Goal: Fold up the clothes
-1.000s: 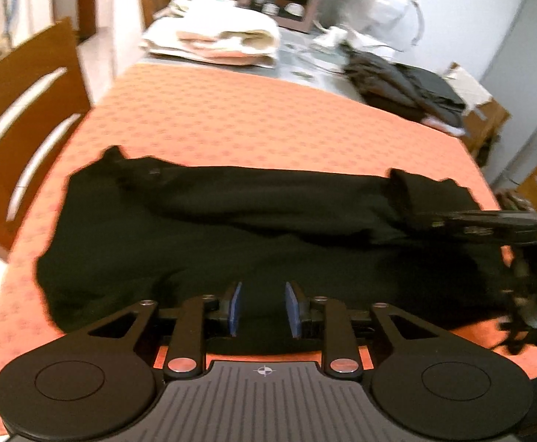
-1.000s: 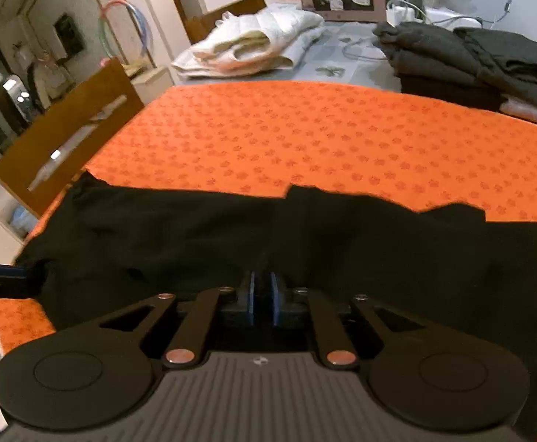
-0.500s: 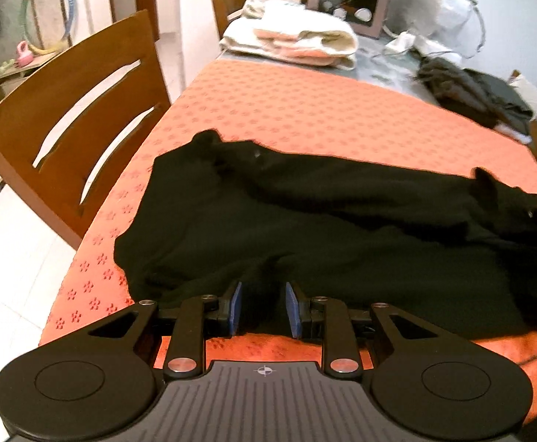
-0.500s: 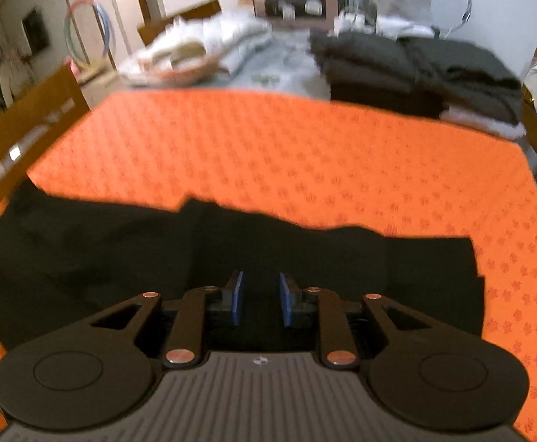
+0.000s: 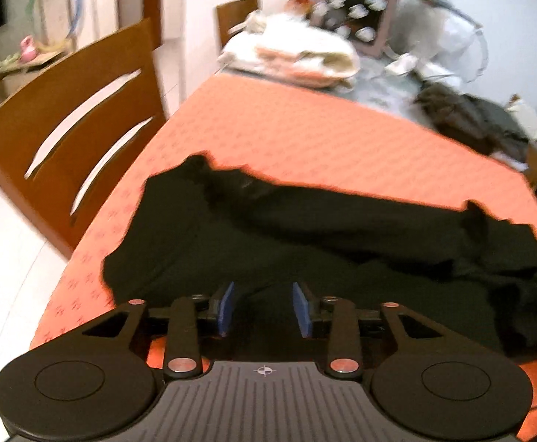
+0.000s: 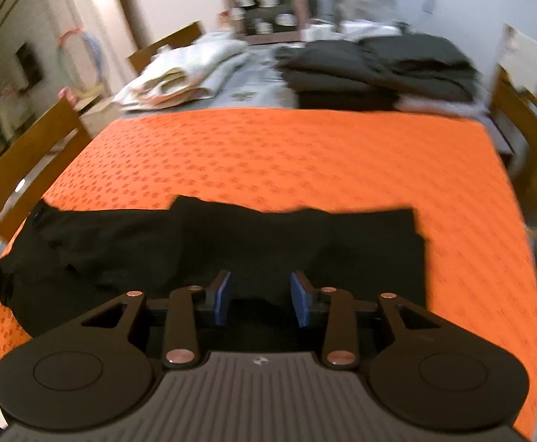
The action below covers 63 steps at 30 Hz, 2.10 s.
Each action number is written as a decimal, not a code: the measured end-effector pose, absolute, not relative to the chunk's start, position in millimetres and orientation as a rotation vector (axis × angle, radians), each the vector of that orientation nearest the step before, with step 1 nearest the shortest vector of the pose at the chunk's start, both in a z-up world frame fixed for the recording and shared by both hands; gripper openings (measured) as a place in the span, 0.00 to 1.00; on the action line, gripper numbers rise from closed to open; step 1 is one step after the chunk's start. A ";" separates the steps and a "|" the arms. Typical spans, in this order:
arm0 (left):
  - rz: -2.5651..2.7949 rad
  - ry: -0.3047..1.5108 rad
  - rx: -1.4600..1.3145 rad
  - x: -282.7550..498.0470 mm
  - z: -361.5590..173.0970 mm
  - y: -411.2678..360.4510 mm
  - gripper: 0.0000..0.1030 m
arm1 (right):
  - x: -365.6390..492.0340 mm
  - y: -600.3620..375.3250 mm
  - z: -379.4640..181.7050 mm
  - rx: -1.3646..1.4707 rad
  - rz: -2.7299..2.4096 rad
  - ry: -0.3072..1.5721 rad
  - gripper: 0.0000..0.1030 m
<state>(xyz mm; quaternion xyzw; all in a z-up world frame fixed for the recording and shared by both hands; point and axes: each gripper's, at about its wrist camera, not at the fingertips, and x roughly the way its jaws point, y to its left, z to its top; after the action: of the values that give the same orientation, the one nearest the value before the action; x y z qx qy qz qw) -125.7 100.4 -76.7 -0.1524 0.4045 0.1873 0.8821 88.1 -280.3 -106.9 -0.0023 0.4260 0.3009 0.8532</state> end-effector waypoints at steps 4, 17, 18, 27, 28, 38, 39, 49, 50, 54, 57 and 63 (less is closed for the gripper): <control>0.285 0.816 -0.290 -104.7 -66.3 73.3 0.44 | 80.9 -321.9 -116.2 0.064 0.541 0.946 0.43; -0.026 0.831 -0.246 -14.9 -56.8 -36.0 0.49 | 55.0 -391.2 -155.6 0.178 0.425 1.063 0.56; -0.050 0.835 -0.248 -8.3 -55.9 -44.5 0.49 | 53.4 -392.6 -157.4 0.187 0.435 1.069 0.54; -0.295 0.906 -0.329 28.2 -54.7 -110.5 0.52 | 51.7 -393.2 -151.7 0.189 0.510 1.079 0.09; -0.316 0.919 -0.338 32.2 -55.6 -116.9 0.52 | 51.5 -393.7 -148.3 0.192 0.524 1.069 0.09; -0.429 1.109 -0.415 82.6 -75.8 -174.0 0.56 | 49.9 -380.3 -115.2 0.163 0.673 0.995 0.09; -0.441 1.128 -0.423 87.7 -77.9 -179.8 0.57 | 49.4 -377.6 -113.9 0.150 0.688 0.990 0.09; -0.360 1.290 -0.334 110.6 -101.4 -200.2 0.49 | 45.0 -360.9 -101.7 0.055 0.812 0.942 0.09; -0.345 1.306 -0.315 110.7 -104.8 -201.3 0.39 | 44.9 -360.2 -100.8 0.047 0.823 0.942 0.09; -0.285 1.300 -0.325 105.0 -108.2 -192.9 0.12 | 49.1 -370.2 -96.3 0.057 0.879 0.974 0.10; -0.255 1.279 -0.346 98.3 -106.4 -185.5 0.12 | 57.5 -397.6 -86.1 0.132 0.920 0.993 0.10; -0.245 1.226 -0.346 85.5 -97.2 -186.3 0.12 | 99.7 -453.1 -78.0 0.348 0.734 0.971 0.42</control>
<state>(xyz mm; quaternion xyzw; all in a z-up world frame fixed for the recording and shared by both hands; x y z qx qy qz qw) 85.5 -186.3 -97.2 -0.1614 0.5709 -0.1140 0.7969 99.7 -453.1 -78.0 0.1627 0.4538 0.3428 0.8063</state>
